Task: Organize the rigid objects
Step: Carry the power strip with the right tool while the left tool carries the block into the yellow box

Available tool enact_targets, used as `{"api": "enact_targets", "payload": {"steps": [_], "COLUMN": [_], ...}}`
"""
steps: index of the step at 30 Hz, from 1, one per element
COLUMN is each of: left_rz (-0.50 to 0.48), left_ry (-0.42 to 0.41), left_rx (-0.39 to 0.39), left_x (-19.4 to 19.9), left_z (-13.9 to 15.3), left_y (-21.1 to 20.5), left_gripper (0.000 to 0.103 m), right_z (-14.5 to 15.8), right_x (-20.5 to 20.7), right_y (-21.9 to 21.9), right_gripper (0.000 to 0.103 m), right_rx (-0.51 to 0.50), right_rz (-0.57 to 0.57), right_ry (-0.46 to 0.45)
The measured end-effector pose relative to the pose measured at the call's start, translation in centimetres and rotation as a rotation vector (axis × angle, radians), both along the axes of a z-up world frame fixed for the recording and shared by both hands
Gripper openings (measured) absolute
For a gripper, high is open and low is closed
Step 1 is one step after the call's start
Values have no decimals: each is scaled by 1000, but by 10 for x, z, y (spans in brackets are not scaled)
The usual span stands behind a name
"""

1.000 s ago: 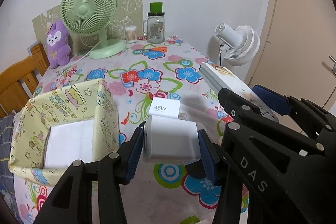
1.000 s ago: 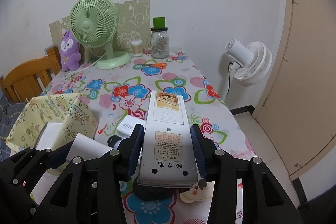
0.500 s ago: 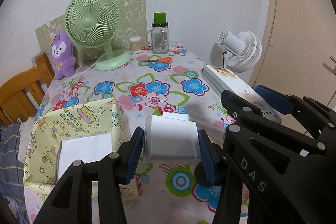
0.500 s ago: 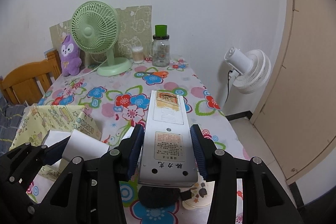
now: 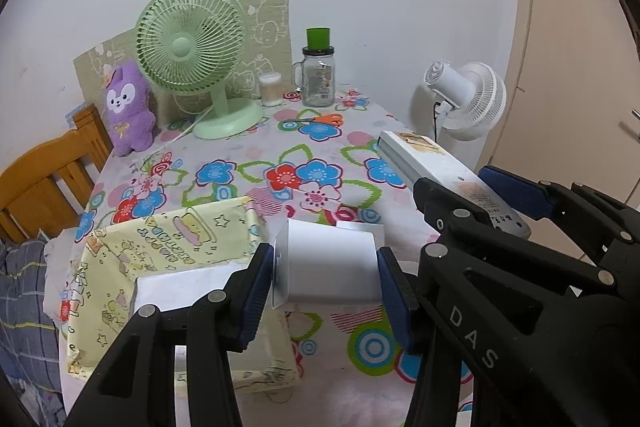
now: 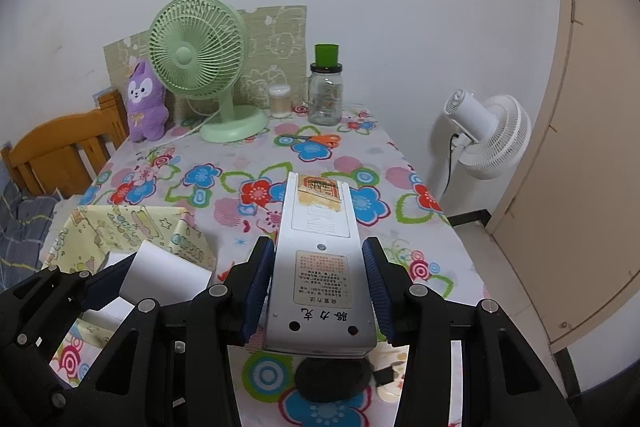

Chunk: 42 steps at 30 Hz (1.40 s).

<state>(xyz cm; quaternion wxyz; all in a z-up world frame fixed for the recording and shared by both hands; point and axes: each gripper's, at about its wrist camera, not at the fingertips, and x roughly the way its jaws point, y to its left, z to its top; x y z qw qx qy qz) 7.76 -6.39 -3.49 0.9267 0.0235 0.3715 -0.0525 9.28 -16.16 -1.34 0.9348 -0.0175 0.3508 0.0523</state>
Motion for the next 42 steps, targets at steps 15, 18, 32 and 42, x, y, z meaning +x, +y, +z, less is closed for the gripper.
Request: {"api": "enact_targets", "payload": {"steps": [15,18,32,42], "left_rz": [61,63,89,97], "left_ry": [3,4,27,56], "left_rx": [-14,-11,-9,1], "left_x": [-6,-7,-12,-11], "left_z": [-2,-2,-8,-20], "left_y": [48,57,99,121], "left_gripper": [53,53,53,53], "right_z": [4,3,-3,-17], "right_x": [-1,-2,-3,-1], "right_y": [51,60,105,128], "right_gripper": [49,49,49,49], "right_rx": [-20,-21,-27,-23], "right_rz": [48,49,73,78], "right_ry": [1,3,26,59]}}
